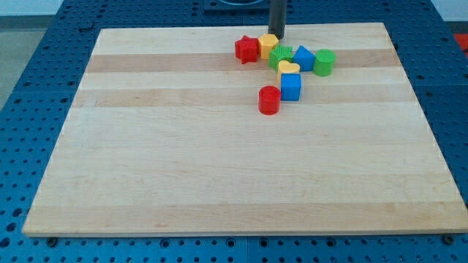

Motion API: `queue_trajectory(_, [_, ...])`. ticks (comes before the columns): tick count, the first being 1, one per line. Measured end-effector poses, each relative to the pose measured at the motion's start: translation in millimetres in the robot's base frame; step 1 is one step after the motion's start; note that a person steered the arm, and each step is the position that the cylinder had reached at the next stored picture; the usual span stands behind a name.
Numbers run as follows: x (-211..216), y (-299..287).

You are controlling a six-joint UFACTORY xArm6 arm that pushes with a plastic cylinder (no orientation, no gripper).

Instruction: Slide the yellow hexagon a bit down

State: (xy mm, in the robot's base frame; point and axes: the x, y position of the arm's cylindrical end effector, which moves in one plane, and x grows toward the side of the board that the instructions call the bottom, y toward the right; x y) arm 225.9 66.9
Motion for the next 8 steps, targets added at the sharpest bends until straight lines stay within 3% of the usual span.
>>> queue_trajectory(8, [14.7, -22.2])
